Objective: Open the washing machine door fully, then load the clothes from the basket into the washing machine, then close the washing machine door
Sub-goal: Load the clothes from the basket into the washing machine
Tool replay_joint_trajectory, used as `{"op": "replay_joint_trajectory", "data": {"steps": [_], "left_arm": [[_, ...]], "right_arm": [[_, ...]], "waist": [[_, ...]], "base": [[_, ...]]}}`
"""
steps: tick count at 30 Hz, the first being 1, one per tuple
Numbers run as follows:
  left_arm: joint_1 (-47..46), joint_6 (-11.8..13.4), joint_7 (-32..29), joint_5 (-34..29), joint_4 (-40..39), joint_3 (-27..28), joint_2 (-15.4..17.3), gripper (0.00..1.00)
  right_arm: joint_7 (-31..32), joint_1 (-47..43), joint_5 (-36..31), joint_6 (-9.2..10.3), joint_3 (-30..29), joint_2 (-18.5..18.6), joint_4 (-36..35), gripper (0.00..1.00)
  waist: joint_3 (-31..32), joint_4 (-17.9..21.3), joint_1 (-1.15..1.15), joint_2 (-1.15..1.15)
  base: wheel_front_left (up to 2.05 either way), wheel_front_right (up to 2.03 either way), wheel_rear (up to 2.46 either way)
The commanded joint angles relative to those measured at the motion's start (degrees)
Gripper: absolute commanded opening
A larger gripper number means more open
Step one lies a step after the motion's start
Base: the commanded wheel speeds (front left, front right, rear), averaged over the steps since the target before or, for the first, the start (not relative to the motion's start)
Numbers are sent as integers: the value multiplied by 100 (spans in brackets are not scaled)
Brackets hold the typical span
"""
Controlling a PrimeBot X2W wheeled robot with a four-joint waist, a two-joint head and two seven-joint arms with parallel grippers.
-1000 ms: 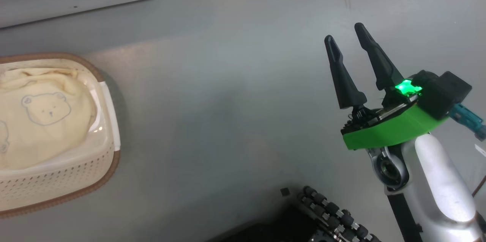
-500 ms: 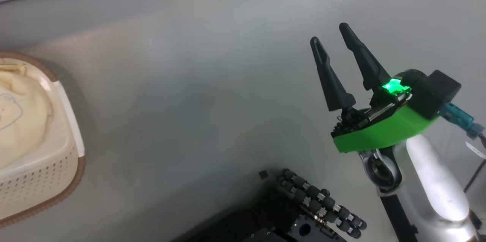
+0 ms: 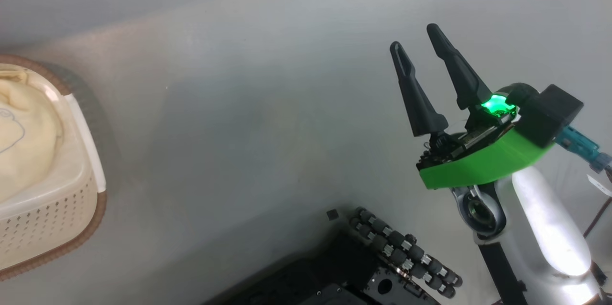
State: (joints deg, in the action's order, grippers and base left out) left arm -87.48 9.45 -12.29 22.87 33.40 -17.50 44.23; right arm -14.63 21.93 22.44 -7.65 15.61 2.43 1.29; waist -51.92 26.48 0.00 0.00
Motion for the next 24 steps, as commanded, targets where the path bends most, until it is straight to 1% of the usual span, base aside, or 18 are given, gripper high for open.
{"op": "replay_joint_trajectory", "data": {"steps": [1, 3, 5, 11, 18, 24], "left_arm": [[33, 69, -76, 38, -202, 138, 234, 100], [95, 194, -165, 70, -204, 161, 195, 100], [172, 265, -177, 75, -242, 147, 157, 100], [410, 295, -24, 309, -297, 251, -7, 100], [987, 182, 683, 672, -226, 442, -283, 100], [1972, 135, 1405, 1036, -533, 669, -553, 100]], "right_arm": [[-37, -55, -21, 16, 38, 44, -166, 100], [-37, -57, -65, 16, 6, 44, -160, 100], [-37, -59, -105, 16, -15, 44, -130, 100], [-37, -36, -233, 16, -85, 44, -133, 100], [-37, -51, -445, 16, -261, 44, -110, 100], [-37, -174, -631, 16, -455, 44, -98, 100]], "waist": [[7, -49, 0, 0], [13, -113, 0, 0], [24, -194, 0, 0], [101, -402, 0, 0], [409, -710, 0, 0], [782, -988, 0, 0]], "base": [[0, 0, 0], [0, 0, 0], [0, 0, 0], [0, 0, 0], [0, 0, 0], [0, 0, 0]]}}
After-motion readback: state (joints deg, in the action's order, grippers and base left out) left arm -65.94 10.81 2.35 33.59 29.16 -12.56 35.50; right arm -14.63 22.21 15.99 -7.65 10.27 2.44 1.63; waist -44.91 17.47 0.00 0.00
